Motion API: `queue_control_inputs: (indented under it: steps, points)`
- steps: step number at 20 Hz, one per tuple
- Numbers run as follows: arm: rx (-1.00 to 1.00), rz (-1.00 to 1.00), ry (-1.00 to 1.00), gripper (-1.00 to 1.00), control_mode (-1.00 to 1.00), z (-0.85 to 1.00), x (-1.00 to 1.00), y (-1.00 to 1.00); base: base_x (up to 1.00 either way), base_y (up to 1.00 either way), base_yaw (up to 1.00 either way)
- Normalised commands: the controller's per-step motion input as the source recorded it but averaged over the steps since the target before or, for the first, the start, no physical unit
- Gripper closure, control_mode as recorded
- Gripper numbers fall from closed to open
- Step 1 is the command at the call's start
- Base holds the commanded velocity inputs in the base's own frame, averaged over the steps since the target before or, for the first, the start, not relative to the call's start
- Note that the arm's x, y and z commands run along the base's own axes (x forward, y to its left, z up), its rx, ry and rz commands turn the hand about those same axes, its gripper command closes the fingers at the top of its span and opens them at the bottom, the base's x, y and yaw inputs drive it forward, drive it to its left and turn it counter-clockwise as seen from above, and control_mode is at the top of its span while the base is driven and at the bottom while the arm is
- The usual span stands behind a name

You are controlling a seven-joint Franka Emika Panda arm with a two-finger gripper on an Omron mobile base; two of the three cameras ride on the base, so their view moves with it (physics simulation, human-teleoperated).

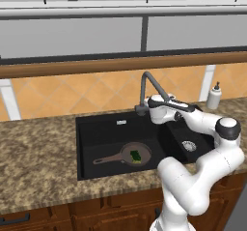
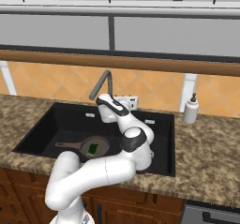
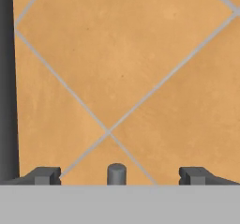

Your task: Pick the pan and sponge and place them into the sink. Then turn on the water.

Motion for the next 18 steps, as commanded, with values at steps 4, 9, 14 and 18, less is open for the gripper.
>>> queue_control_inputs:
  steps: [4, 9, 14, 18]
  points:
    - [0.00, 0.00, 0.00, -1.00, -1.00, 0.00, 0.00, -0.01, 0.00, 0.00, 0.00]
    - [0.00, 0.00, 0.00, -1.00, -1.00, 0.00, 0.00, -0.18, 0.00, 0.00, 0.00]
    - [0.00, 0.00, 0.00, -1.00, -1.00, 0.00, 0.00, -0.32, 0.00, 0.00, 0.00]
    - [0.00, 0.00, 0.00, -1.00, -1.00, 0.00, 0.00, -0.34, 0.00, 0.00, 0.00]
